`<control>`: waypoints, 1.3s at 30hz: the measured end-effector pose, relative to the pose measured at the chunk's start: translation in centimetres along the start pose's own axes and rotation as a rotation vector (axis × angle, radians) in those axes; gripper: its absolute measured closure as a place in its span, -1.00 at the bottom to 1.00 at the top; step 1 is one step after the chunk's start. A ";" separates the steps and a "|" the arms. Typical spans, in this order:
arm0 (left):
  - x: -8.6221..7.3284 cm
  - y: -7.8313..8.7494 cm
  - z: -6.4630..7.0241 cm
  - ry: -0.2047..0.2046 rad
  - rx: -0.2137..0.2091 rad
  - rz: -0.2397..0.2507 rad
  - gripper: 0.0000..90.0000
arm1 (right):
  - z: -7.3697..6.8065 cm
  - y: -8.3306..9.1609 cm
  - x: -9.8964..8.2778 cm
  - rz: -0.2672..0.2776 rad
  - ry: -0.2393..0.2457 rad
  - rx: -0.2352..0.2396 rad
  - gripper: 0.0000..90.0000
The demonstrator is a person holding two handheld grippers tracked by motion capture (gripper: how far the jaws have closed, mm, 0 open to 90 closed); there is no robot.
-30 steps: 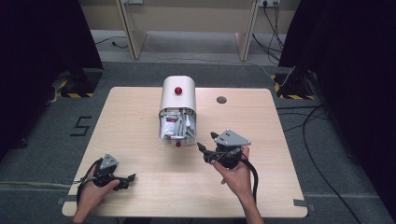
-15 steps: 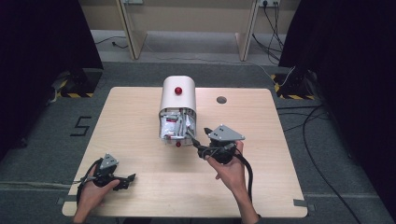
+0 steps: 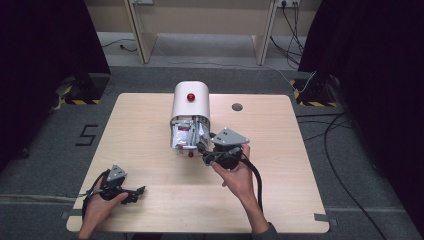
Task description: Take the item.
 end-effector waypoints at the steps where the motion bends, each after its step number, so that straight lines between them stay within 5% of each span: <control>1: 0.0 0.0 0.0 0.001 0.000 0.000 -1.00 | 0.0 -0.3 0.0 -0.006 0.003 -0.005 0.03; 31: 0.0 0.0 0.0 0.002 0.000 0.002 -1.00 | 1.6 -3.4 0.3 -0.075 0.042 -0.139 0.30; 39: 0.0 0.0 0.0 0.002 0.000 0.002 -1.00 | 1.8 -3.3 0.3 -0.059 0.071 -0.150 0.49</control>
Point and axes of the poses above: each handheld gripper's, and its own axes: y roughly backward along the jaws, x roughly out of its top, z roughly to its right, the point moved 6 cm from there along -y, roughly forward along the jaws, and after that the axes turned 4 degrees about -y, right-handed, at the moved point
